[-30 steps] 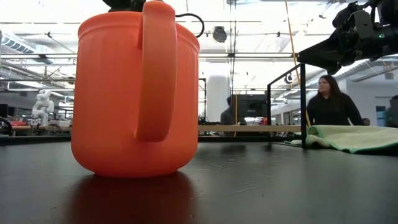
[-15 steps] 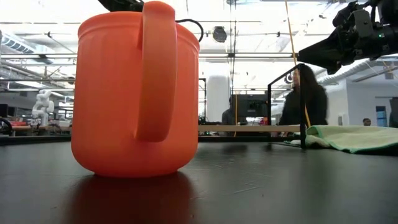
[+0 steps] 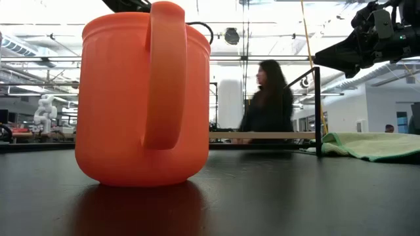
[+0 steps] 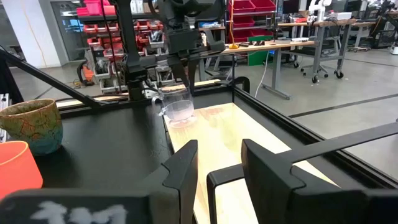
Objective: Stack small to large cups/mugs on shelf
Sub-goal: Put the transparent mug on the shelf, then put the orange mug on the shelf
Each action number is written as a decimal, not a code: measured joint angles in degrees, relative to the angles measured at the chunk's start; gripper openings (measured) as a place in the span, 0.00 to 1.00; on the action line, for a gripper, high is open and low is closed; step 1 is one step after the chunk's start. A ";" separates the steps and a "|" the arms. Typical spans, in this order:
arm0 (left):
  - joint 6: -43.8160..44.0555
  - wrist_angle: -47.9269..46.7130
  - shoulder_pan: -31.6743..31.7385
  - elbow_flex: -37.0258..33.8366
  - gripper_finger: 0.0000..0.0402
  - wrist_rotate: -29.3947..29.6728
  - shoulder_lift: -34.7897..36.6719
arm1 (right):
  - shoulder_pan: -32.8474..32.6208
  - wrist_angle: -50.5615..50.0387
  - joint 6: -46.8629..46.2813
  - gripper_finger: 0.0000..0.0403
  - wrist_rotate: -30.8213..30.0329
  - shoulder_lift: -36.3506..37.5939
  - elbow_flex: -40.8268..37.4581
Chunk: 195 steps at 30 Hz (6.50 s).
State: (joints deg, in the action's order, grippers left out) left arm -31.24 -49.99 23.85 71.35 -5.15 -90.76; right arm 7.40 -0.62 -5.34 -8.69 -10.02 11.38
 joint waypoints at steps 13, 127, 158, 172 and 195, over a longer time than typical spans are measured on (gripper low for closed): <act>0.12 0.90 0.56 -0.02 0.12 -1.27 0.00 | -0.02 0.46 0.00 0.29 0.00 0.00 0.00; 33.04 51.38 -23.95 -64.98 0.01 7.81 75.17 | -12.09 29.97 4.53 0.00 13.35 -27.63 -0.02; 33.39 48.02 -23.95 -64.98 0.01 6.65 74.95 | -21.53 27.94 9.22 0.16 12.96 -45.18 14.46; 33.55 48.03 -23.93 -64.98 0.05 7.85 74.93 | -28.62 12.08 11.97 0.53 2.29 -56.61 32.67; 35.49 50.80 -23.95 -64.98 0.08 7.94 74.93 | -28.09 1.28 7.93 0.59 3.03 -79.22 51.45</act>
State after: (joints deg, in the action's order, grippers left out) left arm 4.24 0.81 -0.10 6.37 2.79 -15.84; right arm -20.69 0.65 2.59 -5.66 -89.25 62.83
